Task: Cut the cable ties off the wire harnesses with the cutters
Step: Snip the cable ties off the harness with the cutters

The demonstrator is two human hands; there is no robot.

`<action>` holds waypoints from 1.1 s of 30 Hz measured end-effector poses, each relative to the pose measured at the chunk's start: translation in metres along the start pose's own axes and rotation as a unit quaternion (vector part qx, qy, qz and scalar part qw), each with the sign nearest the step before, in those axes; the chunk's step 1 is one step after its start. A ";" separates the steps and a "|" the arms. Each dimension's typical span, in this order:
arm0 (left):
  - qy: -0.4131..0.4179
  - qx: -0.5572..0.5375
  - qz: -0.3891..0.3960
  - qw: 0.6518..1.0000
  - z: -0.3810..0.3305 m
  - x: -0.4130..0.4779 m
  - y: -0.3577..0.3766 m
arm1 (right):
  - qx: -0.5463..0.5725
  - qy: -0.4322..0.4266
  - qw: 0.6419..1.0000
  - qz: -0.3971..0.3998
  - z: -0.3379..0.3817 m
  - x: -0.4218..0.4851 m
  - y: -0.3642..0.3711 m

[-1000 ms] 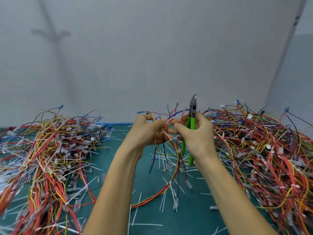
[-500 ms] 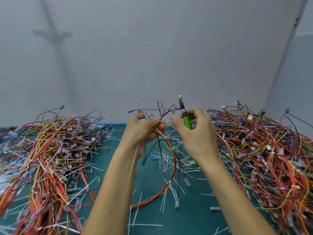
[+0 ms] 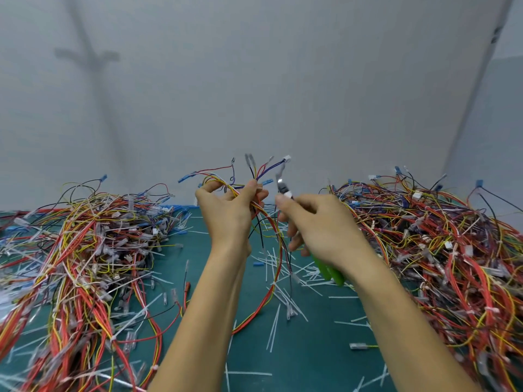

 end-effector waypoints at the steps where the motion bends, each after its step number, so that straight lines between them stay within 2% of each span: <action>1: -0.002 -0.007 -0.002 1.000 0.000 -0.001 0.001 | -0.003 0.019 1.000 0.022 -0.005 0.001 0.006; 6: -0.006 -0.005 0.010 1.000 0.001 -0.007 0.009 | -0.005 0.039 0.999 0.028 -0.013 0.002 0.015; 12: 0.002 -0.014 0.016 1.000 0.004 -0.011 0.016 | -0.081 0.003 0.997 -0.015 -0.004 0.000 0.009; 22: 0.043 0.001 0.016 0.999 0.008 -0.015 0.020 | -0.140 -0.032 0.988 -0.055 0.003 -0.003 0.005; 33: 0.046 -0.011 0.015 0.999 0.008 -0.015 0.020 | -0.169 -0.057 0.980 -0.091 0.005 -0.003 0.005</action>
Point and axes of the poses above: each hand's wrist, its own x-axis towards the middle knuckle, its own y-axis out of the palm, z = x × y, the point moved 7 cm from there along x, towards the middle knuckle, and after that the axes turned 7 degrees about z, right-handed, at the moved point
